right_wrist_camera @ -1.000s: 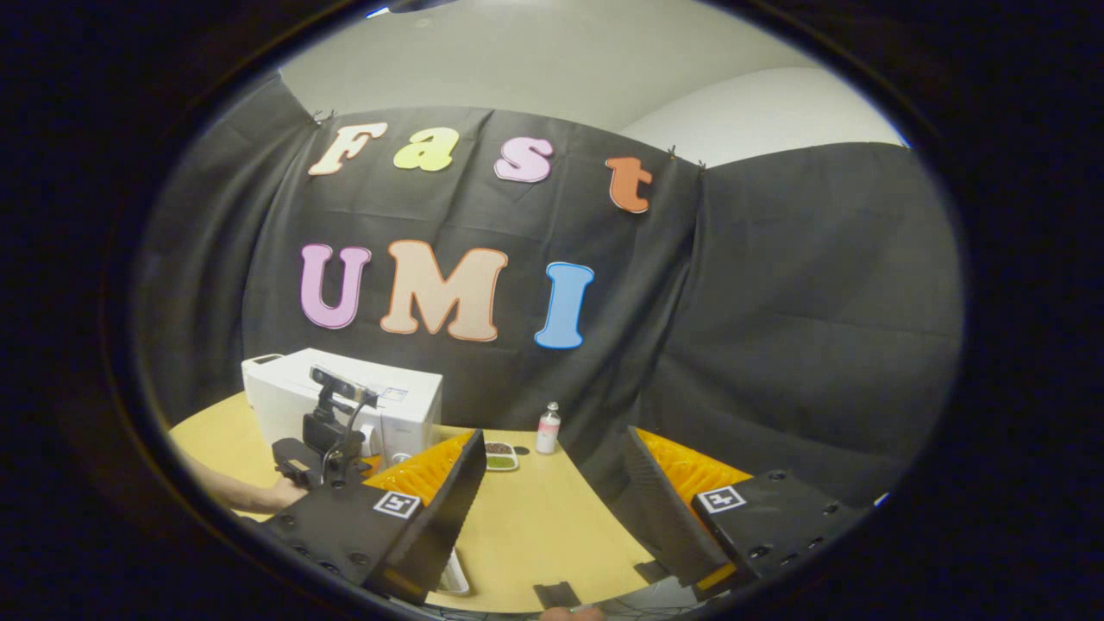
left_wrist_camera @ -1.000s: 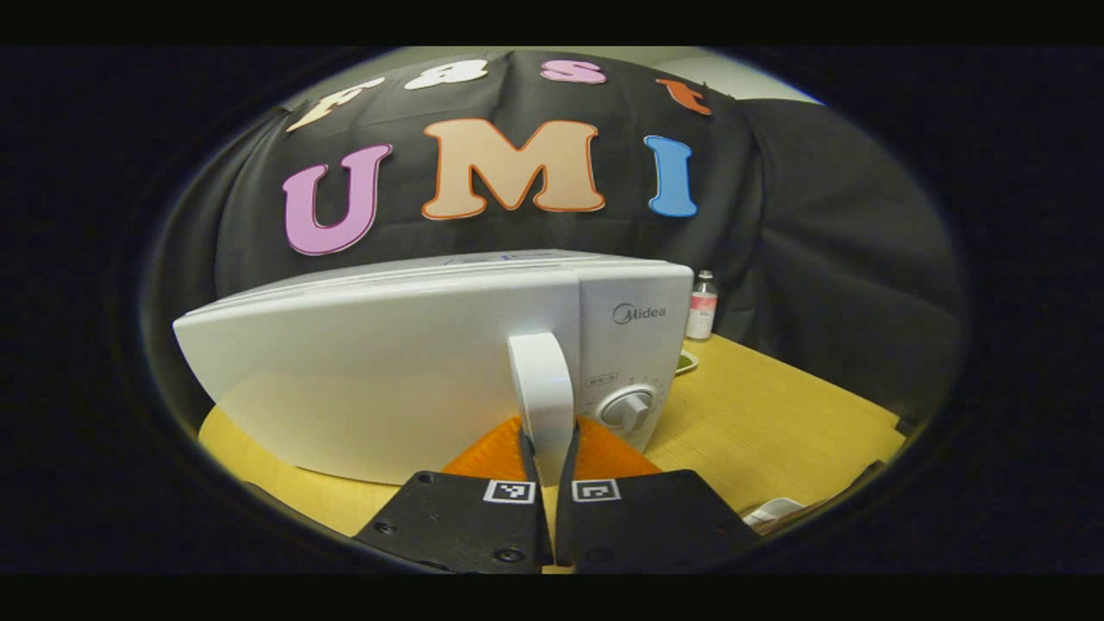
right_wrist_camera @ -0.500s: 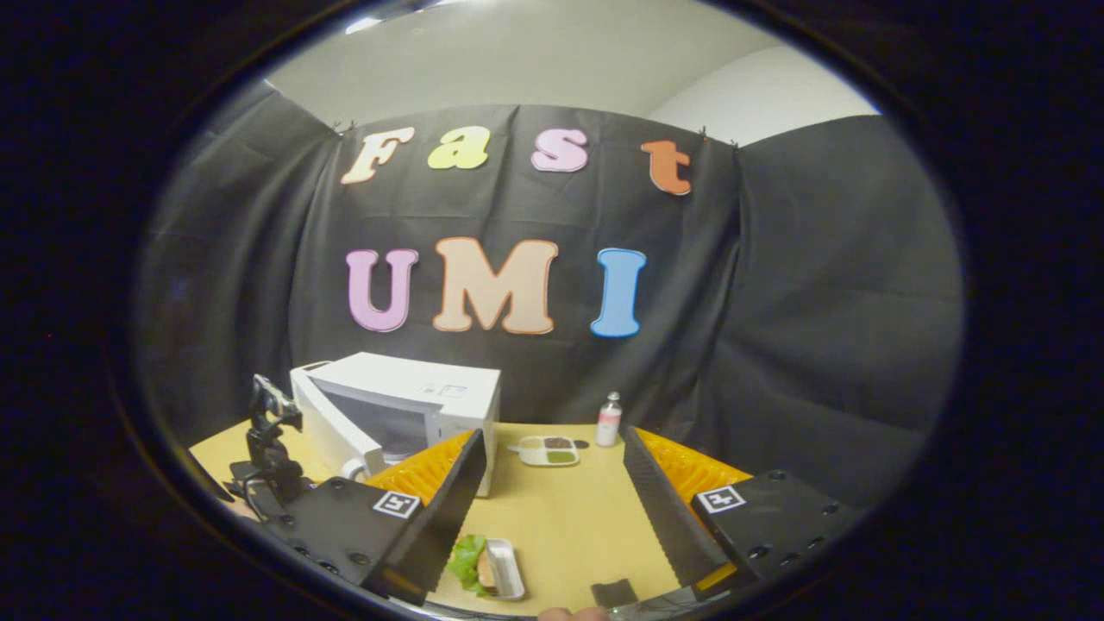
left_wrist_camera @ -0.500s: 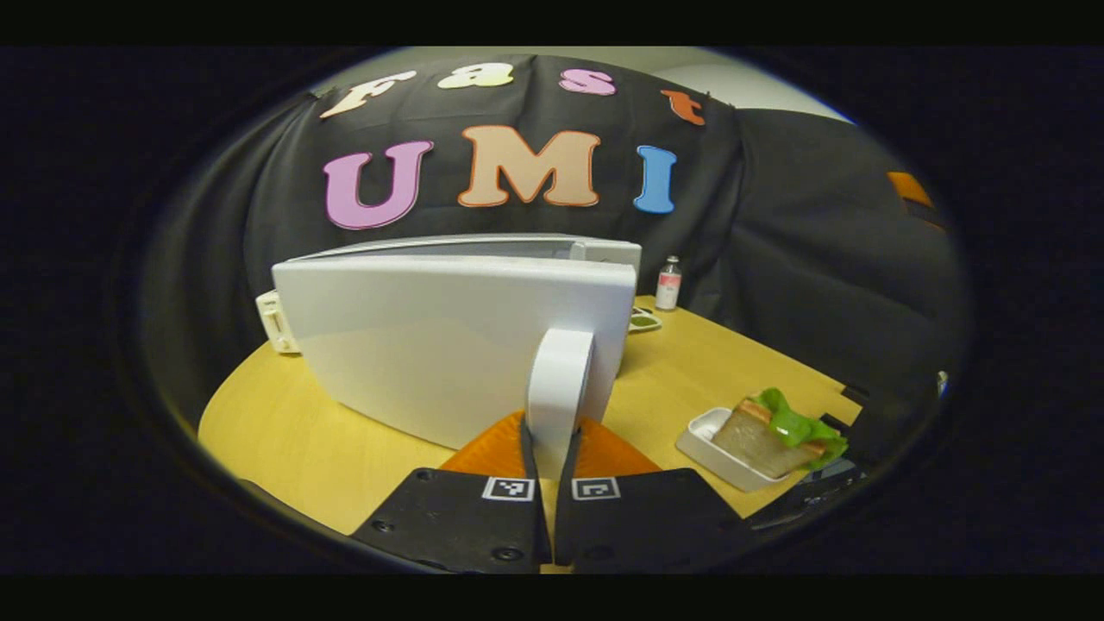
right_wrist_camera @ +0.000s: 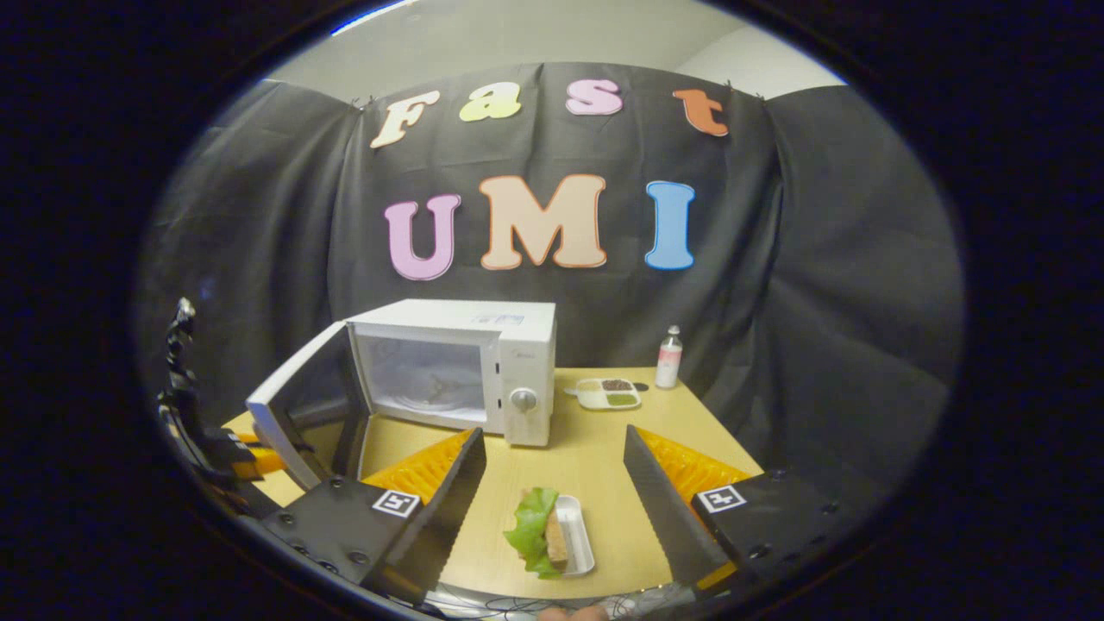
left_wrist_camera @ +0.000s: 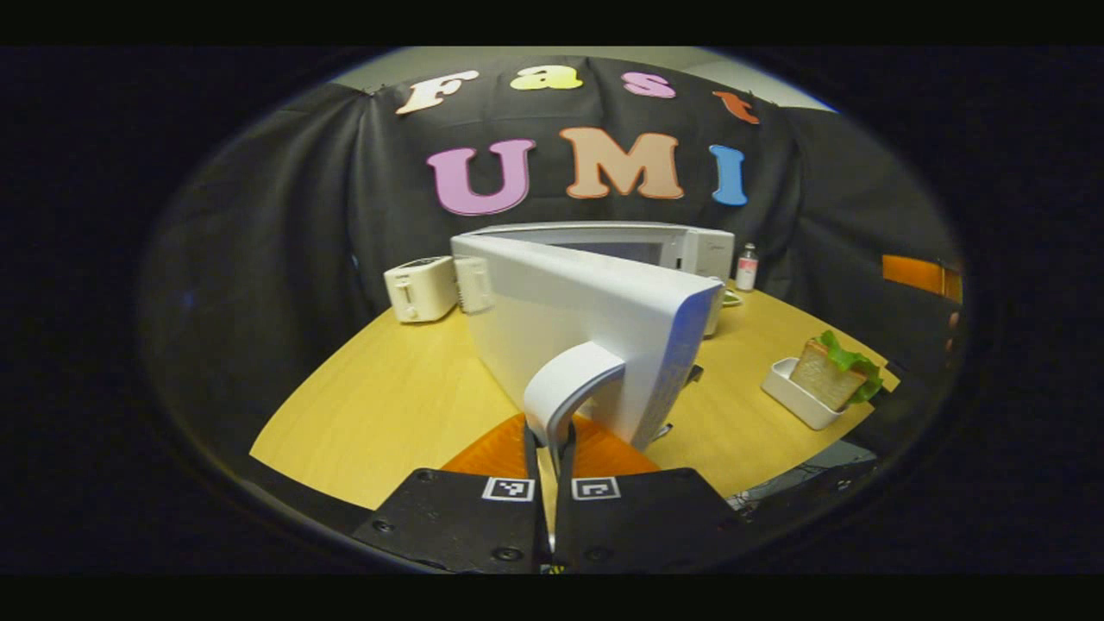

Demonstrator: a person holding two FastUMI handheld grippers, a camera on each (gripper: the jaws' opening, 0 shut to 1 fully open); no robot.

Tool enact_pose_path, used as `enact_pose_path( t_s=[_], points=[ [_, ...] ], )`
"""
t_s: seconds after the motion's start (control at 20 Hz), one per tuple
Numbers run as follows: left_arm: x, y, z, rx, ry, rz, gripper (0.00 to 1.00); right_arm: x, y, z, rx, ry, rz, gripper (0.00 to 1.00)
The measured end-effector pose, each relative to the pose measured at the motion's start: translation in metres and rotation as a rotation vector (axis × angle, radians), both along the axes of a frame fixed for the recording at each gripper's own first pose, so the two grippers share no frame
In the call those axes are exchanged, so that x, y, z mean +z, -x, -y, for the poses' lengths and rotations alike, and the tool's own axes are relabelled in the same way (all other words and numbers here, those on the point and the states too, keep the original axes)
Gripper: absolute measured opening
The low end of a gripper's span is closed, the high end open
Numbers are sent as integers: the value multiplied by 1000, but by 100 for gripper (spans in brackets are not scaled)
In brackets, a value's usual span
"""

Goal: Open the microwave oven with the left hand, put the food in, and close the microwave oven.

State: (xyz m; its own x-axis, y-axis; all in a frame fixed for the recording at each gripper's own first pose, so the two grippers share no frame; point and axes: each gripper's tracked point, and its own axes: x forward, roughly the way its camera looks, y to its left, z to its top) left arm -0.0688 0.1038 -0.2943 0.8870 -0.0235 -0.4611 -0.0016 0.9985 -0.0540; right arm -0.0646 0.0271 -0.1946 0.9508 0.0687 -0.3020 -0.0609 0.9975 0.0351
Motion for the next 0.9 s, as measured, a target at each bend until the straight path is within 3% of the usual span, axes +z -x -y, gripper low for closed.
enact_pose_path(
  t_s=[0.15,0.25,0.3,0.35,0.5,0.6,0.7,0.75,0.8,0.85,0.9],
  points=[
    [-3,9,-25,71,61,-12,1,-69,5,-5,34,49,-104,94],
    [-3,10,-28,69,72,-16,2,-111,9,-5,47,70,-176,95],
    [-2,9,-28,60,68,-14,1,-128,13,-5,53,71,-211,100],
    [-5,11,-28,48,72,-18,2,-148,15,-6,57,66,-248,96],
    [-7,12,-31,60,118,-34,6,-178,19,-4,46,28,-341,100],
    [-6,14,-31,52,120,-30,14,-177,15,-4,22,13,-341,75],
    [-4,11,-35,44,102,-27,30,-173,16,0,2,23,-348,51],
    [2,11,-37,42,78,-2,61,-174,13,2,-20,41,-353,42],
    [9,7,-38,25,68,37,78,-171,10,1,-18,24,-354,34],
    [17,7,-35,6,63,66,92,-166,9,-1,-22,13,-355,34],
    [20,5,-34,-8,58,73,94,-158,8,-2,-26,15,-348,34]
  ],
)
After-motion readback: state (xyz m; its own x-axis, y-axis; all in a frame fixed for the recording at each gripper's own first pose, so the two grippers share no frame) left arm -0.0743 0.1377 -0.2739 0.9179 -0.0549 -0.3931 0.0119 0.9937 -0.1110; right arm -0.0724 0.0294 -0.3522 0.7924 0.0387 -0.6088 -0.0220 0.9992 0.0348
